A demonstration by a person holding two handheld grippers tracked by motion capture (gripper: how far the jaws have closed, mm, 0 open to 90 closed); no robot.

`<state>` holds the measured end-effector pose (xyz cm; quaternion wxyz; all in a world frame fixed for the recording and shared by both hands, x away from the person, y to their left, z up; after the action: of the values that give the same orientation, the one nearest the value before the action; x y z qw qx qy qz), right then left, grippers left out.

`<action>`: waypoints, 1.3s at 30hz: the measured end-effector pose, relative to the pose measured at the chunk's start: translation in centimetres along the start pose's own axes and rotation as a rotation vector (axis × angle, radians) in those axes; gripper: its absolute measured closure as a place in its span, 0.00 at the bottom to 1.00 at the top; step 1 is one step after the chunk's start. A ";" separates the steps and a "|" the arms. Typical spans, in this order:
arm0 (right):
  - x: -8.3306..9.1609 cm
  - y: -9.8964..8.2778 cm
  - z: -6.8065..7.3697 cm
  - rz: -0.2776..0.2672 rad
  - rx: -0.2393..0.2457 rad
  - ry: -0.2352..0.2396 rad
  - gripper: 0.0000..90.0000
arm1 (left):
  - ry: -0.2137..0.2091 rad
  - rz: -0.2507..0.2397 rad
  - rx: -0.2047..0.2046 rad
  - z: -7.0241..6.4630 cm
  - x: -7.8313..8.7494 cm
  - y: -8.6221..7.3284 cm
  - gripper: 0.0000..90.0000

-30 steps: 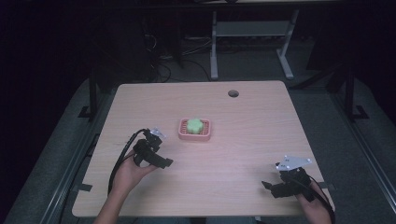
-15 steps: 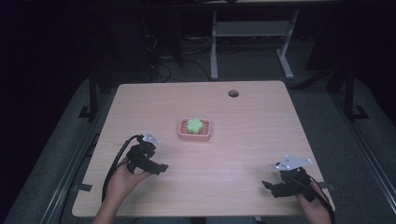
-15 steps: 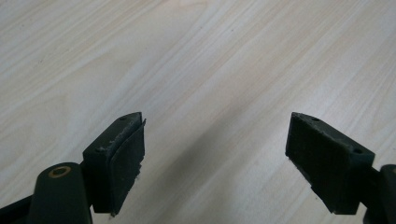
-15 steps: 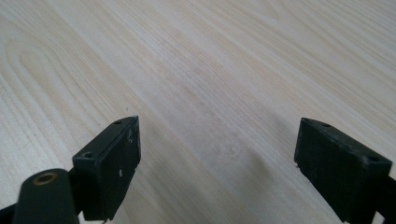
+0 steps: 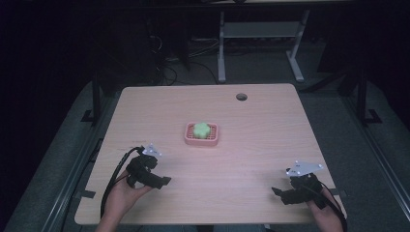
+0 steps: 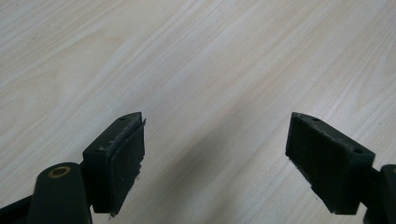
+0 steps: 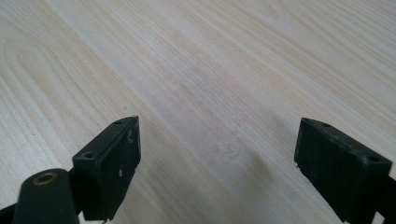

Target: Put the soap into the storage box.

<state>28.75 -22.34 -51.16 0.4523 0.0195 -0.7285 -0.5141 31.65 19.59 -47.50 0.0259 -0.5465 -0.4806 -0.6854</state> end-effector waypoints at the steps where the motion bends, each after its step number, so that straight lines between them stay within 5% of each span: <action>1: 0.0 0.0 0.0 0.000 0.001 -0.001 0.16 | 0.000 -0.001 0.000 -0.1 0.0 -0.1 0.22; 15: 0.0 0.0 -0.1 -0.002 0.002 -0.003 0.16 | 0.010 0.008 -0.004 -0.5 0.3 -2.1 0.22; 39: 0.2 0.1 -0.2 -0.007 0.007 -0.005 0.16 | 0.023 -0.046 0.080 0.1 1.8 -5.2 0.21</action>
<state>28.80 -22.60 -50.93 0.4488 0.0225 -0.7314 -0.5130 28.11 23.34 -49.41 0.0372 -0.5259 -0.5198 -0.6723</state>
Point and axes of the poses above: each handheld gripper's, and its own axes: x roughly backward along the jaws, y roughly out of its top, z roughly to its left, the point moved 7 cm from there along -x, roughly forward along the jaws, and after that the axes turned 9 degrees about -z, right-handed, at the moved point
